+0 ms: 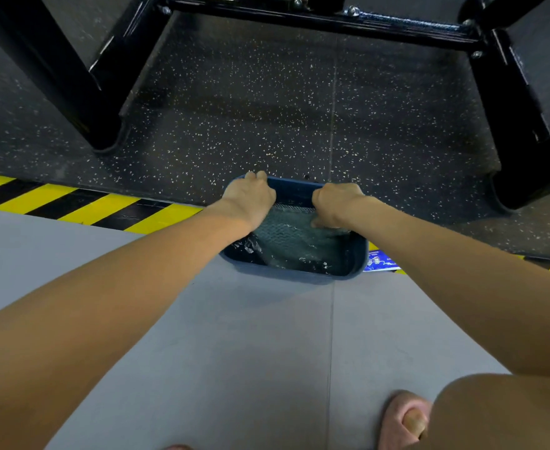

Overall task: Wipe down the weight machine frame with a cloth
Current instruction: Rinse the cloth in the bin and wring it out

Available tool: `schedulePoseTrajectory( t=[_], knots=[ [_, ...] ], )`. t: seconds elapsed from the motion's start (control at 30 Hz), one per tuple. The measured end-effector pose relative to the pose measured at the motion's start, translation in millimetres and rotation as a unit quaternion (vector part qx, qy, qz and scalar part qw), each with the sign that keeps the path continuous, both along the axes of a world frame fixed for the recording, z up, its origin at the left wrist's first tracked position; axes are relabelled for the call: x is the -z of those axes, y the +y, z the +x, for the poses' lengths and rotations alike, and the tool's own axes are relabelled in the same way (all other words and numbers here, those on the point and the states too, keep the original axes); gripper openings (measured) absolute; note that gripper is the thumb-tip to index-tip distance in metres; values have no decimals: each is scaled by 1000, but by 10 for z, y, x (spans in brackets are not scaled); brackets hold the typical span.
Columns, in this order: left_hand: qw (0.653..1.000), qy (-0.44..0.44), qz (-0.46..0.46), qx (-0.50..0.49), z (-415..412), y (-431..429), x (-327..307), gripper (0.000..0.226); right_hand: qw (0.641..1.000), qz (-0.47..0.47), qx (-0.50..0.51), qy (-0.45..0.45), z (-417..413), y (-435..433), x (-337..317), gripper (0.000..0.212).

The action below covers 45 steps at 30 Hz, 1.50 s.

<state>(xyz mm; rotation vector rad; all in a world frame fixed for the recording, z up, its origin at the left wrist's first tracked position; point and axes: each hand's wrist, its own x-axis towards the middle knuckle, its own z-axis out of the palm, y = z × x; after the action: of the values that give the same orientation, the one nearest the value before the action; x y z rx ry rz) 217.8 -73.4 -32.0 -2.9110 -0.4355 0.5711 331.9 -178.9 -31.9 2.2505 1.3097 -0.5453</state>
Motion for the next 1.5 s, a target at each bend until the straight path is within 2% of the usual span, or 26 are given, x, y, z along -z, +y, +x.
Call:
schedulePoseTrajectory(
  t=[0.03, 0.1, 0.2, 0.3, 0.4, 0.47, 0.53, 0.63, 0.7, 0.77, 0.83, 0.87, 0.93, 1.0, 1.07, 1.13, 1.2, 1.3, 1.37, 1.4, 1.43, 1.5],
  knots=[
    [1000, -11, 17, 10, -5, -7, 25, 37, 1000, 14, -2, -9, 23, -13, 5, 44],
    [999, -40, -9, 8, -17, 4, 157, 36, 999, 13, -16, -31, 30, -50, 60, 39],
    [982, -20, -179, -54, -10, -43, 341, 25, 996, -6, -68, -54, -51, -106, 241, 33],
    [961, 45, -261, -77, 22, -120, 452, 20, 997, 12, -75, 29, -99, -135, 366, 37],
    [965, 118, -226, -52, 22, -122, 470, 25, 985, -2, 10, 172, -128, -175, 451, 46],
    [961, 162, -221, -35, 18, -107, 513, 26, 981, -29, 22, 192, -161, -214, 497, 41],
    [963, 183, -195, -24, 8, -114, 573, 48, 986, -50, 7, 160, -185, -235, 519, 35],
    [976, 180, -120, -23, 6, -153, 624, 76, 996, -68, -41, 38, -208, -206, 472, 36],
    [982, 173, -77, -13, 5, -127, 624, 78, 990, -101, -90, -40, -202, -189, 435, 40],
    [984, 169, -57, -8, -6, -67, 609, 65, 984, -127, -116, -49, -169, -187, 410, 44],
    [983, 152, -91, -38, -11, 3, 595, 49, 992, -97, -62, 60, -142, -177, 391, 39],
    [976, 137, -151, -71, -17, 33, 573, 45, 987, -71, 1, 144, -153, -166, 387, 40],
    [935, 128, -300, -136, -22, 33, 498, 46, 957, -42, 86, 273, -214, -136, 383, 55],
    [912, 142, -361, -133, -30, -6, 451, 43, 950, -39, 90, 295, -249, -107, 428, 64],
    [934, 154, -304, -109, -50, -53, 478, 24, 957, -43, 77, 275, -259, -115, 451, 57],
    [973, 133, -175, -76, -54, -77, 483, 26, 967, -56, 64, 238, -273, -146, 455, 43],
    [991, 103, -68, -53, -47, -97, 448, 28, 976, -60, 61, 202, -307, -164, 451, 37],
    [987, 125, -45, -86, 3, -120, 437, 42, 979, -8, 92, 183, -319, -140, 422, 30],
    [978, 140, -111, -111, 14, -114, 454, 74, 962, 34, 137, 235, -269, -108, 355, 30],
    [964, 133, -197, -122, 29, -105, 450, 86, 946, 59, 159, 275, -238, -98, 314, 28],
    [936, 114, -305, -137, 34, -101, 418, 88, 928, 86, 184, 312, -216, -93, 260, 23],
    [860, 73, -478, -163, 13, -126, 354, 64, 904, 126, 218, 345, -185, -83, 148, 11]
  ],
)
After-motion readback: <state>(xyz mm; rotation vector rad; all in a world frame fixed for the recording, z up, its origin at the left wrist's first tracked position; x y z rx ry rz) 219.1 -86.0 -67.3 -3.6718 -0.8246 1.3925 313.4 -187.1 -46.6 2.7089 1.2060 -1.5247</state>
